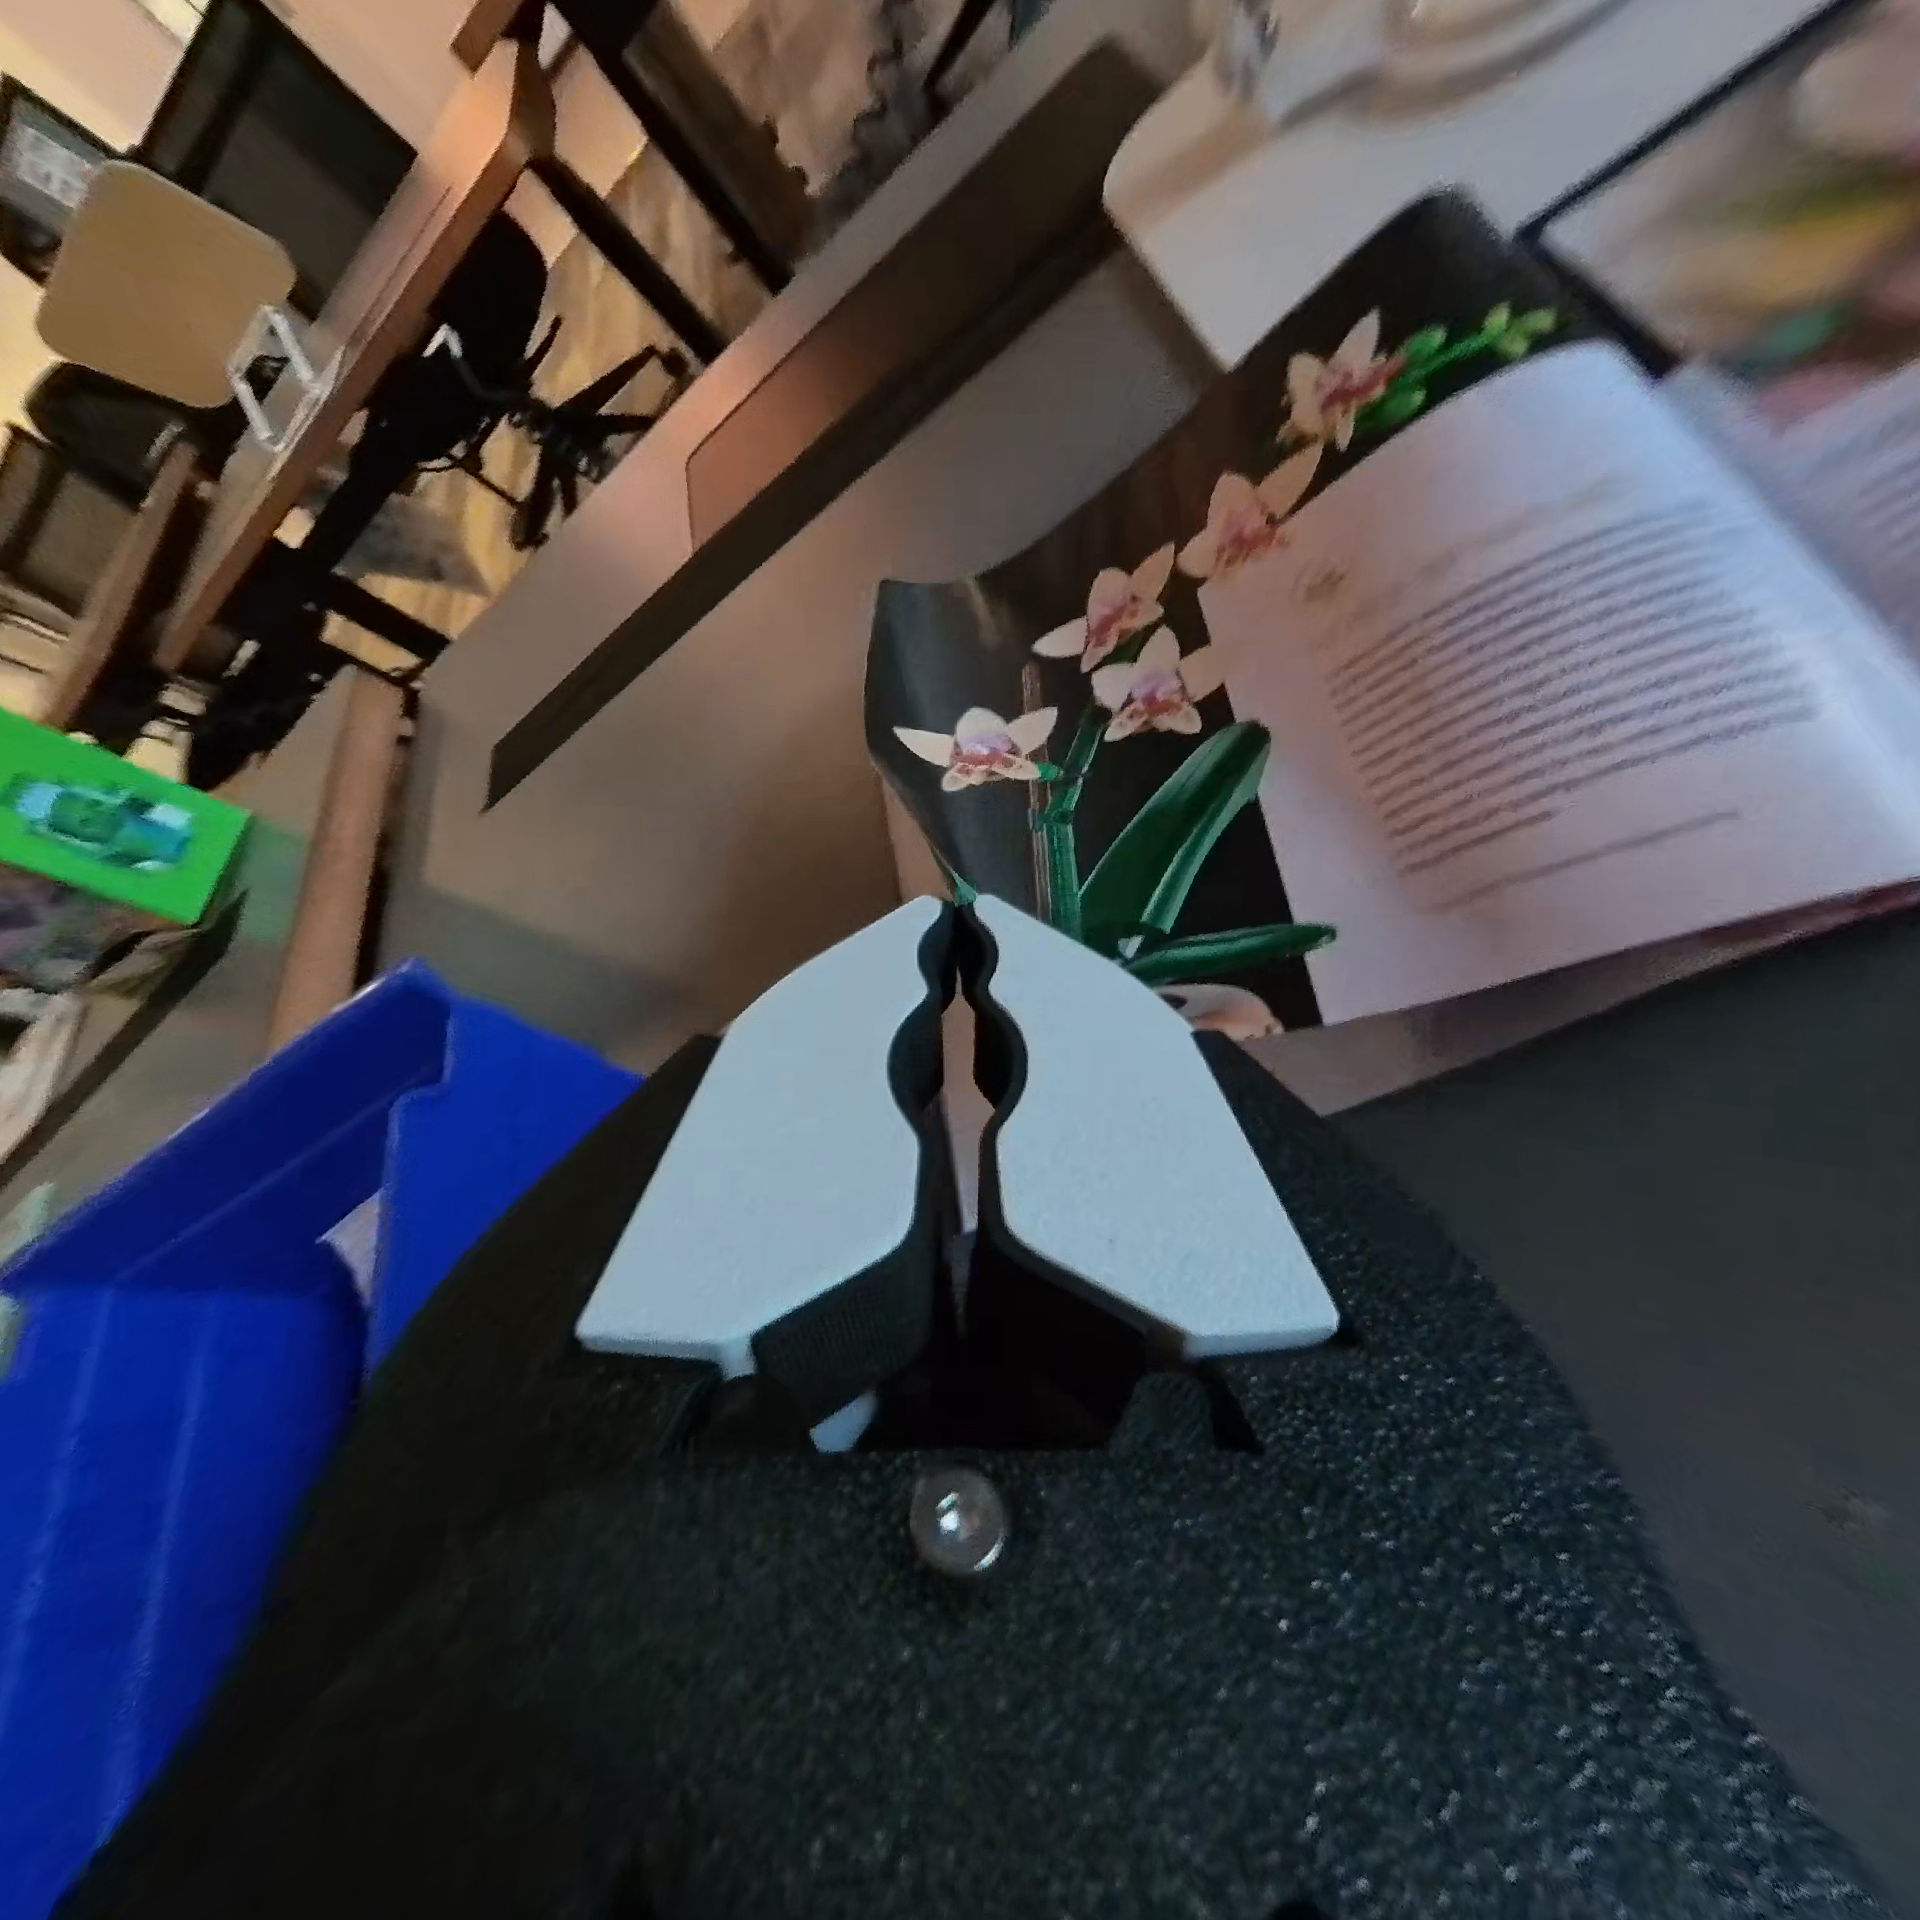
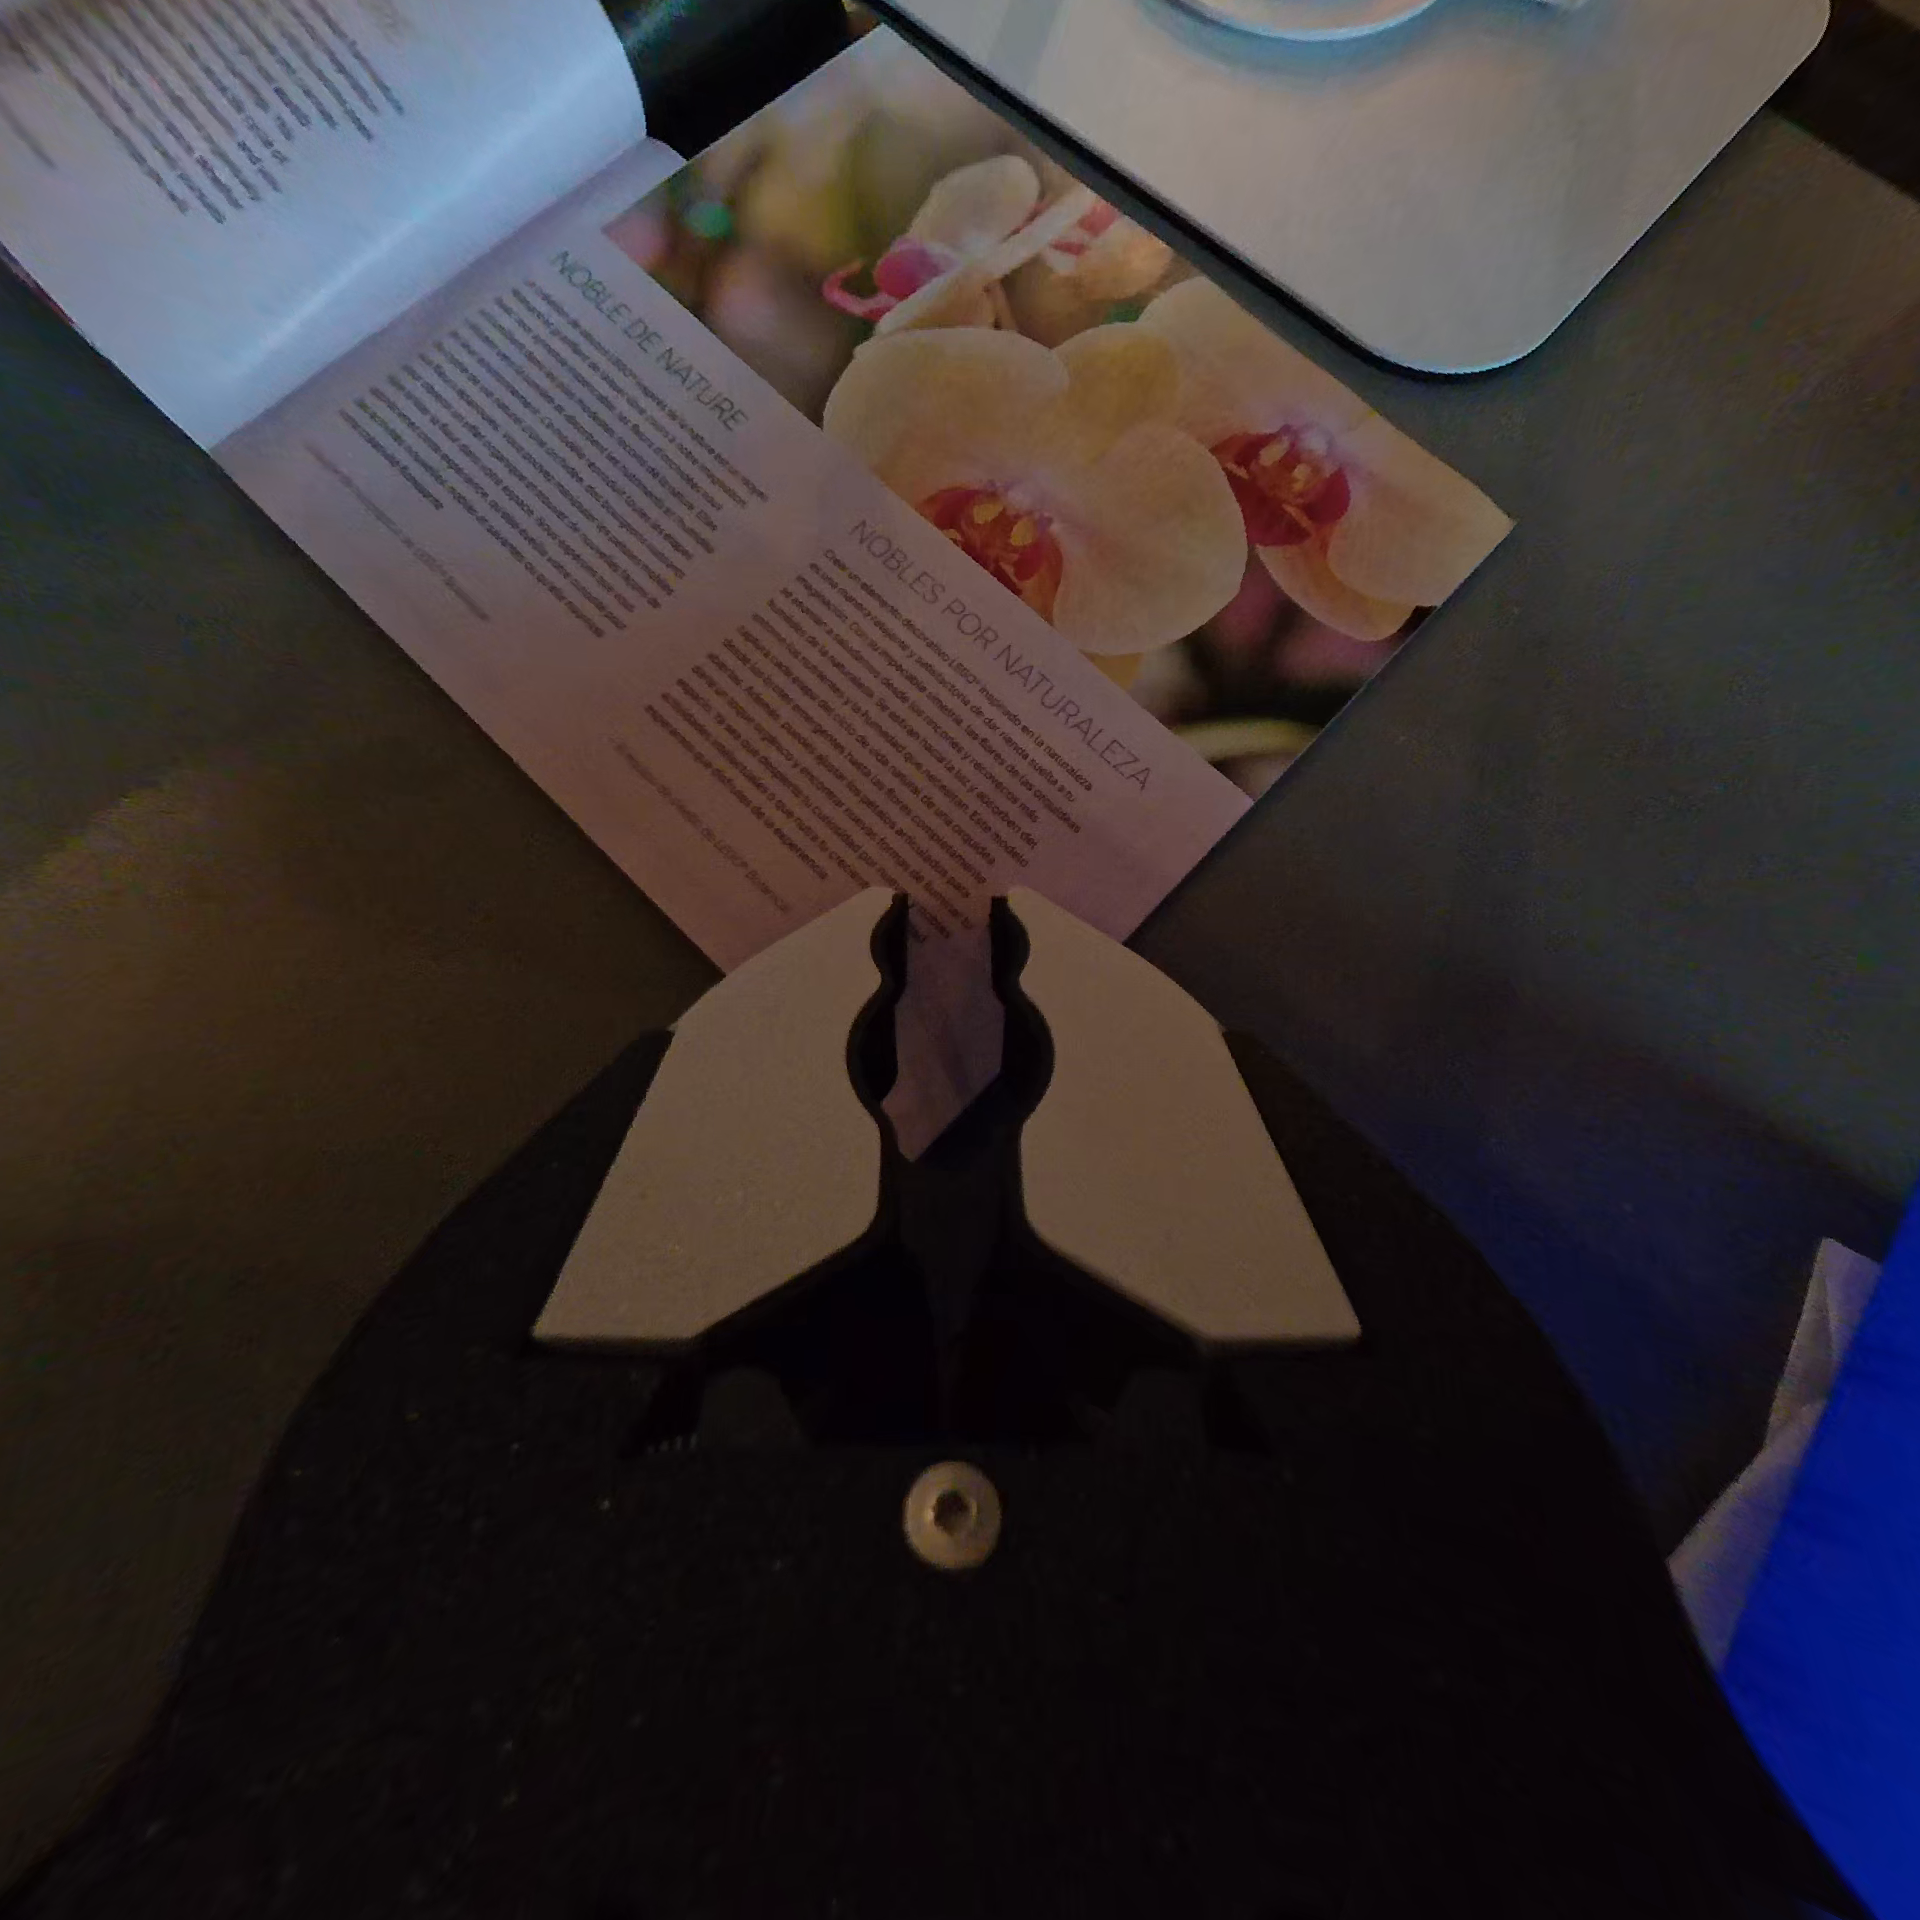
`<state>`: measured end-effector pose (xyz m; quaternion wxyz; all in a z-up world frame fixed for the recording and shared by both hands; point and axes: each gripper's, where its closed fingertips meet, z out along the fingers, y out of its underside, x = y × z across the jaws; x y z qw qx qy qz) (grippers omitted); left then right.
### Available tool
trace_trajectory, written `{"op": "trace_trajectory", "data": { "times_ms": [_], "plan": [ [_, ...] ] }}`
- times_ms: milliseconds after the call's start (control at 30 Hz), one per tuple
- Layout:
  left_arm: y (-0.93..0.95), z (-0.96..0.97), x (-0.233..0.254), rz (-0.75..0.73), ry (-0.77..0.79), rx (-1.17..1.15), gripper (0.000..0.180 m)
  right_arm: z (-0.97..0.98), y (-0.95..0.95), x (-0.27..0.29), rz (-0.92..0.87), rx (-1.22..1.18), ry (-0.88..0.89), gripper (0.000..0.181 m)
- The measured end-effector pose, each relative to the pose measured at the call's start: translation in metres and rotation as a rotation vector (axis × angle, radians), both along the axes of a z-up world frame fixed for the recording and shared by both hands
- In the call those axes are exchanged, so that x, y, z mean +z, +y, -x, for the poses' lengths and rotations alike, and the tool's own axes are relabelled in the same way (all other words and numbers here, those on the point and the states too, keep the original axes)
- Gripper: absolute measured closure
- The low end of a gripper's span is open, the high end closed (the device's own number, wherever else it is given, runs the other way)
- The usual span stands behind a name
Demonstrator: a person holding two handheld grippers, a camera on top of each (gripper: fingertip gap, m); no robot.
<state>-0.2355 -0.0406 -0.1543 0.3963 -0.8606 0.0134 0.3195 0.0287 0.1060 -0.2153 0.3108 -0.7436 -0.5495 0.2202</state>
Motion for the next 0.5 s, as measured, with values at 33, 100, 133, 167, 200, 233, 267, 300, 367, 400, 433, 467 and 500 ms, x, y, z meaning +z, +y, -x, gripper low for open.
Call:
{"op": "trace_trajectory", "data": {
  "times_ms": [33, 100, 133, 167, 200, 233, 267, 300, 367, 400, 433, 467, 500],
  "plan": [
    [-0.002, 0.001, -0.002, 0.016, 0.016, 0.004, 0.180, 0.000, 0.000, 0.000, -0.001, 0.001, -0.002, 0.166],
    [-0.006, 0.004, -0.004, 0.050, 0.040, 0.017, 0.180, 0.000, 0.000, 0.000, -0.001, 0.000, -0.004, 0.166],
    [-0.008, 0.005, -0.005, 0.066, 0.040, 0.022, 0.180, 0.000, 0.000, 0.000, -0.001, -0.001, -0.005, 0.166],
    [-0.010, 0.007, -0.006, 0.078, 0.039, 0.029, 0.180, -0.001, 0.000, 0.000, -0.003, -0.001, -0.006, 0.166],
    [-0.013, 0.008, -0.008, 0.092, 0.036, 0.036, 0.180, 0.000, 0.000, 0.000, -0.004, -0.001, -0.009, 0.166],
    [-0.015, 0.010, -0.011, 0.109, 0.034, 0.047, 0.180, 0.000, 0.000, 0.000, -0.006, -0.001, -0.012, 0.166],
    [-0.018, 0.012, -0.014, 0.122, 0.030, 0.058, 0.180, 0.000, 0.000, 0.000, -0.008, -0.001, -0.014, 0.167],
    [-0.021, 0.014, -0.017, 0.130, 0.021, 0.063, 0.180, 0.000, 0.000, 0.000, -0.009, -0.001, -0.015, 0.166],
    [-0.024, 0.014, -0.021, 0.142, 0.011, 0.067, 0.180, 0.000, 0.000, 0.000, -0.010, -0.002, -0.016, 0.166],
    [-0.025, 0.015, -0.023, 0.154, 0.007, 0.071, 0.180, 0.000, -0.001, 0.000, -0.009, -0.003, -0.016, 0.166],
    [-0.026, 0.015, -0.025, 0.162, 0.002, 0.074, 0.180, 0.000, 0.000, 0.000, -0.009, -0.003, -0.016, 0.166],
    [-0.027, 0.015, -0.028, 0.174, -0.002, 0.075, 0.180, 0.000, 0.000, 0.000, -0.008, -0.003, -0.018, 0.166],
    [-0.028, 0.015, -0.030, 0.184, 0.001, 0.075, 0.180, 0.000, 0.000, 0.000, -0.008, -0.002, -0.020, 0.166]
  ]
}}
